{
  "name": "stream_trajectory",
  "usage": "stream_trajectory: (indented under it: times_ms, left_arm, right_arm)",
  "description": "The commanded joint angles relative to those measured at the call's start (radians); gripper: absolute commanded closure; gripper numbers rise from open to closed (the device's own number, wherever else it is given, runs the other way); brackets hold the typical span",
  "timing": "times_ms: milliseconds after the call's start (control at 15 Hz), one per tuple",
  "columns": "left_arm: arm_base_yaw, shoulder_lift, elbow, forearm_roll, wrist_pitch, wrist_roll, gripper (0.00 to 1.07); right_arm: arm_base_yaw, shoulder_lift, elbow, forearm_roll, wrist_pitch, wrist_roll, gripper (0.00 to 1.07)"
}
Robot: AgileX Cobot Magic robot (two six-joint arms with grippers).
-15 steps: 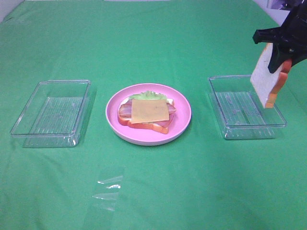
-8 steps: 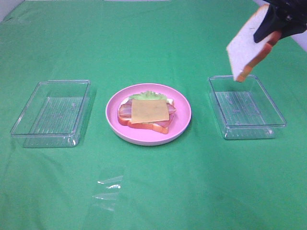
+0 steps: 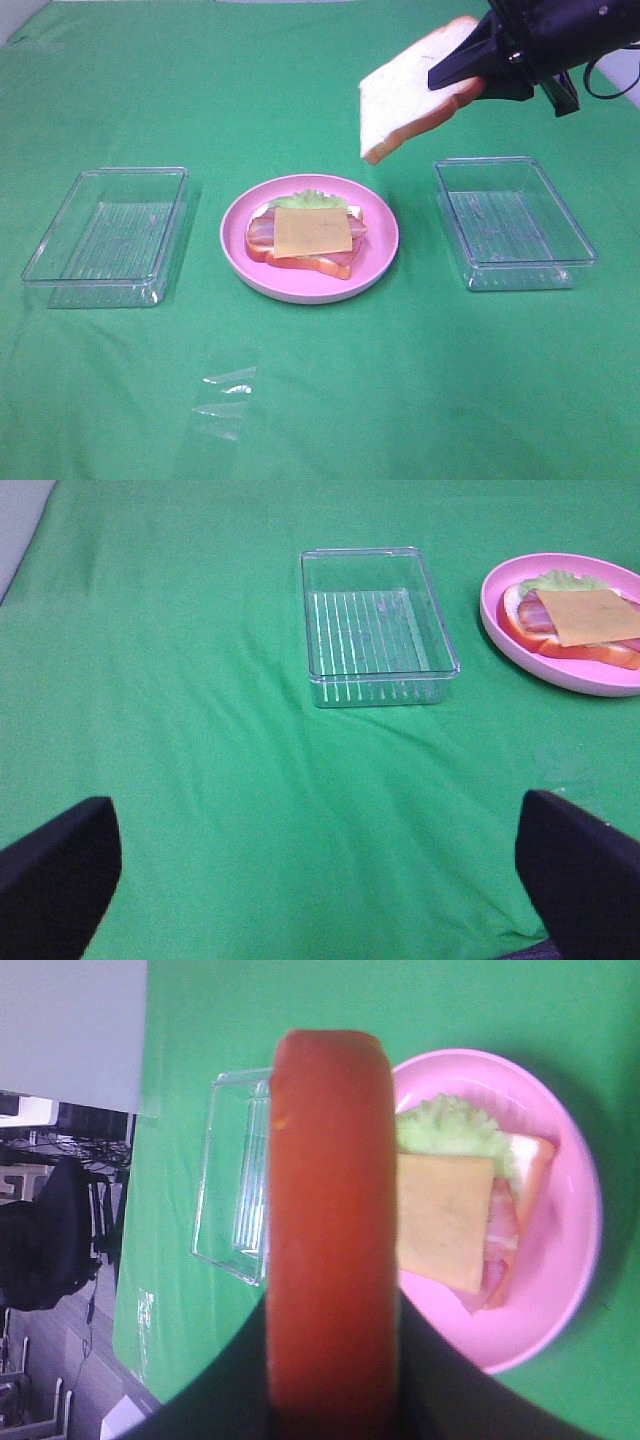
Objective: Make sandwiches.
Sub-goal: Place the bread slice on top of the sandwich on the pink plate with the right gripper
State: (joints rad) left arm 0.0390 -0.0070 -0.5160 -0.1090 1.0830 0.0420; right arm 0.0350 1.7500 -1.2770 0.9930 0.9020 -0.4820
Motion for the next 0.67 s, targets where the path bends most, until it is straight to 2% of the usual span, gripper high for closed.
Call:
stream_trajectory:
  times_ms: [67,133,267,400,667]
  left_arm:
    - [-0.003,-0.019,0.000,-0.007,-0.010,-0.009,0.07]
    - [-0.003,-0.019,0.000,-0.007,-0.010,-0.009,0.07]
    - [-0.003,-0.019,0.000,-0.007,-0.010,-0.009,0.07]
    - [-0.003,-0.019,0.000,-0.007,-0.010,-0.009,0.07]
    - [-0.003,-0.019,0.000,-0.007,-0.010,-0.009,0.07]
  right_arm:
    - [0.061,0.033,0.005,0.074,-0.059,-0.020,1.07]
    - [0.106,0.070,0.005,0.090,-0.086,-0.024,1.07]
    - [0.140,0.112,0.005,0.101,-0.116,-0.024,1.07]
    - [0.199,0.188,0.003,0.189,-0.142,-0.056,1.07]
    - [0.209,0.258,0.003,0.297,-0.147,-0.090,1.07]
